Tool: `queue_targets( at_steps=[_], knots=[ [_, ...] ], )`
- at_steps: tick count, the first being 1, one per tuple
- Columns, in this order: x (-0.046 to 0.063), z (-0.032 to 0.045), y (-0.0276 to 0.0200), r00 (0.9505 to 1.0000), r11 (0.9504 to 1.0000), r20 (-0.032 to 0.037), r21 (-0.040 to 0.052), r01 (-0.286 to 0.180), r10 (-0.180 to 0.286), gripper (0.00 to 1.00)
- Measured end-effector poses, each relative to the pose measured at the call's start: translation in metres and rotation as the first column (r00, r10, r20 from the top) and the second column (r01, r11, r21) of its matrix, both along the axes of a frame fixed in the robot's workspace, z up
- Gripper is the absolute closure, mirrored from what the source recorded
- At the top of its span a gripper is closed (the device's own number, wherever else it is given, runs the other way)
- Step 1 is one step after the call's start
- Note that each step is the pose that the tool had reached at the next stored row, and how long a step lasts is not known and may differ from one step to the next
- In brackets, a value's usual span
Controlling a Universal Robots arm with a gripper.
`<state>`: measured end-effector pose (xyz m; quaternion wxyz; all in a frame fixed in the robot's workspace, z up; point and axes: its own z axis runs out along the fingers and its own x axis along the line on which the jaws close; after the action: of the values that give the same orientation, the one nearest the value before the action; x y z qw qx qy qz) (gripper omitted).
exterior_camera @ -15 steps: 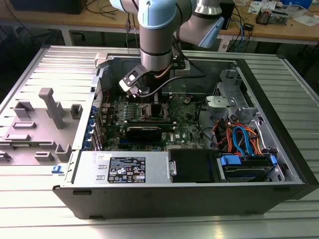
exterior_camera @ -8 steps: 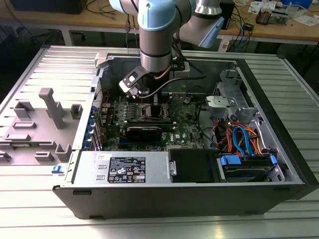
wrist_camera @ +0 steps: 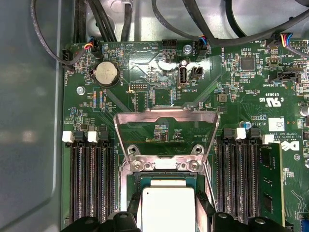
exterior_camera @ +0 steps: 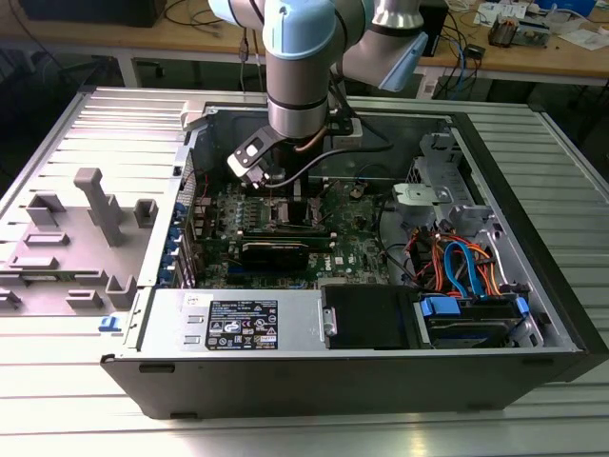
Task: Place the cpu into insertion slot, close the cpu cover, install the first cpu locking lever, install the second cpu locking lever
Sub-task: 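Place the cpu into insertion slot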
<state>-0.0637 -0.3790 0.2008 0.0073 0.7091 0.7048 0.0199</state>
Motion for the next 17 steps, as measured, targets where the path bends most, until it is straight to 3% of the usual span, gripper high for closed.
queue_targets(
  at_steps=[4,5,17],
  knots=[
    [0.0001,-0.0005,0.0001,1.0000,1.0000,0.0004,0.0008,0.000,0.000,0.45],
    [0.0000,-0.0004,0.0001,1.0000,1.0000,0.0003,0.0005,0.000,0.000,0.39],
    [0.0007,-0.0004,0.0018,1.0000,1.0000,-0.0003,0.0001,0.005,-0.005,0.39]
  ],
)
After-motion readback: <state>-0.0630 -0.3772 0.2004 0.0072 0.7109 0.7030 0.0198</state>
